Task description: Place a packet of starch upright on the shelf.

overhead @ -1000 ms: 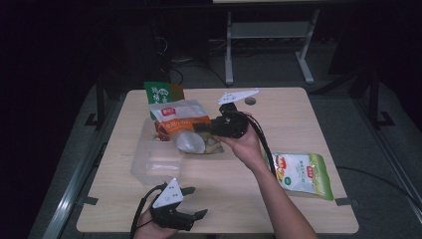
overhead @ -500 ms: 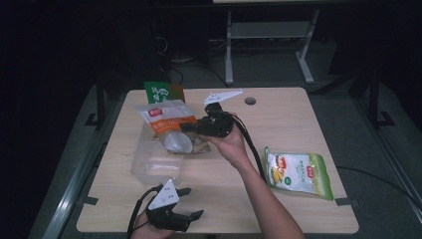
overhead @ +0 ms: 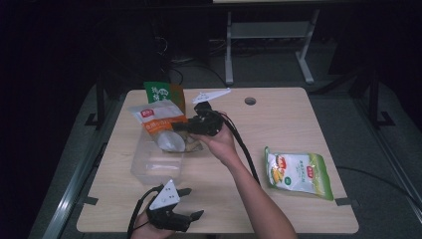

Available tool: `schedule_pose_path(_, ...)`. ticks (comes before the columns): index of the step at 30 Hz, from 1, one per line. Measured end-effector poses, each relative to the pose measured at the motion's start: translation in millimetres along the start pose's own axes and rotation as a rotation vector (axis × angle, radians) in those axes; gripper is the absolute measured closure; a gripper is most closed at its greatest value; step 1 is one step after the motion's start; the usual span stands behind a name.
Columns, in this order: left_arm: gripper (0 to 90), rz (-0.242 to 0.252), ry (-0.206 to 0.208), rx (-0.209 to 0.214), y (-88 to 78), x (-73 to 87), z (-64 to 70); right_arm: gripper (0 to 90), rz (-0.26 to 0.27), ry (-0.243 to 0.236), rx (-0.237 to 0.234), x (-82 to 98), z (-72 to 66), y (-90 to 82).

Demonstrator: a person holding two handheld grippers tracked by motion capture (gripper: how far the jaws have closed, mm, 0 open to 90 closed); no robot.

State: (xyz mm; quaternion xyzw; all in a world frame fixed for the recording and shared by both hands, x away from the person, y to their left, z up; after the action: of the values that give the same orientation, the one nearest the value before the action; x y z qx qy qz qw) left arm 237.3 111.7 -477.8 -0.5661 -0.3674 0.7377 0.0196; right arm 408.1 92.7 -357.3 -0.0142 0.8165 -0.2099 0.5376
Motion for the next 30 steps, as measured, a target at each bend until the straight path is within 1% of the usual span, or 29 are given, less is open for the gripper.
schedule_pose_path(1, 24.0, -0.002, -0.009, 0.003, -0.1, 0.3, -0.2, 90.0, -0.001, 0.000, -0.005, -1.3, -0.4, 8.1)
schedule_pose_path(7, 24.0, 0.004, -0.015, 0.000, -0.5, 0.2, -0.5, 90.0, -0.012, 0.014, -0.019, 0.1, 0.5, 31.2)
schedule_pose_path(13, 23.9, -0.010, -0.005, 0.000, -0.9, 2.2, -1.9, 90.0, -0.039, 0.026, -0.018, 9.0, 7.3, 57.1)
schedule_pose_path(16, 23.9, -0.010, -0.002, -0.003, -2.2, 2.4, -3.4, 90.0, -0.044, 0.033, -0.018, 12.0, 9.3, 67.7)
schedule_pose_path(22, 23.9, -0.003, 0.000, -0.010, -4.1, 2.1, -5.9, 90.0, -0.038, 0.054, -0.018, 16.6, 10.6, 83.2)
schedule_pose_path(27, 23.8, 0.002, -0.005, -0.014, -5.6, 1.6, -6.3, 90.0, -0.021, 0.078, -0.012, 23.1, 11.8, 91.1)
schedule_pose_path(30, 24.0, 0.002, -0.006, -0.015, -6.0, 1.6, -6.8, 90.0, -0.016, 0.091, 0.000, 30.0, 15.4, 93.3)
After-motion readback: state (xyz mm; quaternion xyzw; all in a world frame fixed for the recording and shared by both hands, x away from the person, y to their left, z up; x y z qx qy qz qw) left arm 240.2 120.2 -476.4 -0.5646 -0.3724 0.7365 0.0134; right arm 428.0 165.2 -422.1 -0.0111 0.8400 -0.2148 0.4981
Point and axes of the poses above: each handheld gripper's, and its own axes: y roughly forward along the jaws, x roughly out of its underside, z roughly to its right, the point moved 9 cm from there along y, roughly forward along the jaws, and after that the axes turned 1 degree about -y, right-handed, at the moved point
